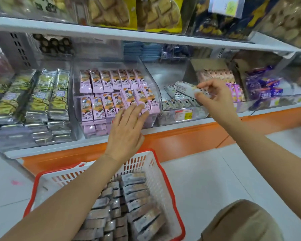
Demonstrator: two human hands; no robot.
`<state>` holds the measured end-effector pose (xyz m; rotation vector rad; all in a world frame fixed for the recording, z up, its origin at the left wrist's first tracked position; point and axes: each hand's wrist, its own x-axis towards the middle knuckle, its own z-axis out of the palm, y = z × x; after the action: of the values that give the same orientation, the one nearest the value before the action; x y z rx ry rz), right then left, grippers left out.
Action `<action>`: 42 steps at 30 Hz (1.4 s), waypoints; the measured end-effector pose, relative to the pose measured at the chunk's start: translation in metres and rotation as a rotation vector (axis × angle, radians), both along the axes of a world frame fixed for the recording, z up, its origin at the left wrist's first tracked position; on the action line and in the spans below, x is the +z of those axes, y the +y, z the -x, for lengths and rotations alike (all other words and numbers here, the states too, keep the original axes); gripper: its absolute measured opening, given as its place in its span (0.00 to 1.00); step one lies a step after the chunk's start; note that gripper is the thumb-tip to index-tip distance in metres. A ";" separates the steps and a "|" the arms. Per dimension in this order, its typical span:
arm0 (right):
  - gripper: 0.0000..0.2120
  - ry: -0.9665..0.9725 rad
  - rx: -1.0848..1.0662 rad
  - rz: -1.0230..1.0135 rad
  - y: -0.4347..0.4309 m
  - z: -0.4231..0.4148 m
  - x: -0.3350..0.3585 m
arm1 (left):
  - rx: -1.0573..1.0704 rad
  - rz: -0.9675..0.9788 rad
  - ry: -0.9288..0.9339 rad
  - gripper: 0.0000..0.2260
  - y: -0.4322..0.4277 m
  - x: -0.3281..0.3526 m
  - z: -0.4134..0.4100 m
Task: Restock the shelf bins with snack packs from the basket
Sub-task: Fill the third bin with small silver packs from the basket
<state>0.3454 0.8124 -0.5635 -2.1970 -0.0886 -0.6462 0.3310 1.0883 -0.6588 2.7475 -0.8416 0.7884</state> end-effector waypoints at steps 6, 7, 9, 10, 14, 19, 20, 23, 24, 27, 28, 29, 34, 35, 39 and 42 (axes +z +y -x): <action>0.08 0.175 -0.146 0.210 -0.005 -0.096 -0.042 | 0.066 -0.180 0.016 0.29 -0.015 -0.009 -0.021; 0.09 0.217 -0.163 0.235 -0.006 -0.112 -0.048 | 0.075 -0.200 -0.013 0.30 -0.015 -0.013 -0.023; 0.11 0.282 -0.172 0.309 -0.005 -0.139 -0.057 | 0.095 -0.231 -0.070 0.32 -0.016 -0.018 -0.026; 0.13 0.317 -0.174 0.344 -0.003 -0.152 -0.060 | 0.105 -0.237 -0.091 0.33 -0.017 -0.020 -0.028; 0.14 0.421 -0.172 0.458 0.006 -0.188 -0.071 | 0.109 -0.220 -0.141 0.35 -0.019 -0.024 -0.034; 0.10 0.450 -0.150 0.617 0.009 -0.204 -0.088 | 0.095 -0.199 -0.140 0.31 -0.019 -0.026 -0.036; 0.10 0.463 -0.147 0.649 0.010 -0.205 -0.089 | 0.098 -0.203 -0.140 0.31 -0.019 -0.026 -0.036; 0.12 0.477 -0.154 0.698 0.009 -0.205 -0.088 | 0.103 -0.196 -0.141 0.32 -0.019 -0.027 -0.036; 0.14 0.486 -0.145 0.702 0.009 -0.203 -0.087 | 0.103 -0.184 -0.138 0.32 -0.019 -0.027 -0.036; 0.15 0.490 -0.101 0.677 0.007 -0.195 -0.080 | 0.104 -0.175 -0.132 0.32 -0.020 -0.027 -0.035; 0.16 0.466 -0.097 0.646 0.008 -0.189 -0.075 | 0.105 -0.183 -0.126 0.34 -0.019 -0.027 -0.034; 0.16 0.424 -0.101 0.599 0.008 -0.183 -0.069 | 0.108 -0.192 -0.115 0.35 -0.019 -0.026 -0.034; 0.08 0.141 -0.051 0.356 0.029 -0.123 -0.036 | 0.130 -0.233 -0.102 0.35 -0.016 -0.019 -0.027; 0.07 0.097 -0.022 0.293 0.035 -0.106 -0.031 | 0.121 -0.217 -0.104 0.34 -0.014 -0.020 -0.023; 0.07 -0.021 0.138 0.144 0.067 -0.034 -0.024 | 0.071 -0.153 -0.083 0.31 0.005 -0.042 0.000; 0.07 0.011 0.273 0.091 0.094 0.014 -0.042 | 0.014 -0.131 -0.033 0.28 0.026 -0.066 0.024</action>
<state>0.3310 0.9063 -0.6058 -2.2218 -0.4115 -0.4842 0.3069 1.1144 -0.7245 2.8643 -0.9132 0.8113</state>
